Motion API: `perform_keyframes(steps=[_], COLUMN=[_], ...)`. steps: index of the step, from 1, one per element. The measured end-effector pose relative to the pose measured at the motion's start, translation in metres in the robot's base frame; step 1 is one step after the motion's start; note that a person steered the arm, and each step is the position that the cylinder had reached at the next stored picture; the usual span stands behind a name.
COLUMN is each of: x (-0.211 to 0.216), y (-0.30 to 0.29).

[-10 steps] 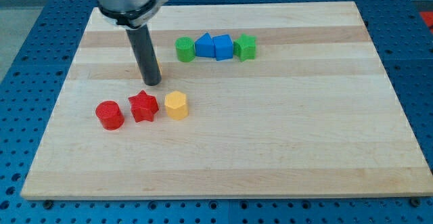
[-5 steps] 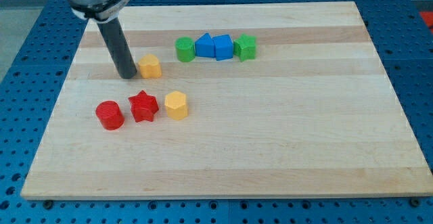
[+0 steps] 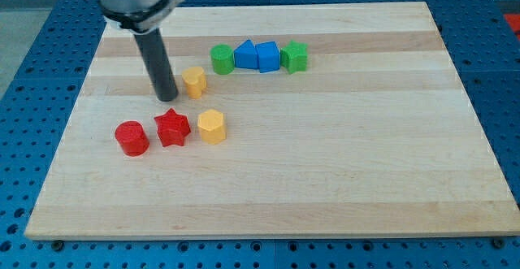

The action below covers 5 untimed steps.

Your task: Push the yellow heart towards the green circle

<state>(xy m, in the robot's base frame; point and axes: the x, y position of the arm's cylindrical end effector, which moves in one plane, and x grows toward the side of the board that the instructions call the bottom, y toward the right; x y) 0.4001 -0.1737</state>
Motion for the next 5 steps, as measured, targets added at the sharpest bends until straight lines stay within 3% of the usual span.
perform_keyframes(steps=[2,5], x=[-0.01,0.019], y=[0.006,0.055])
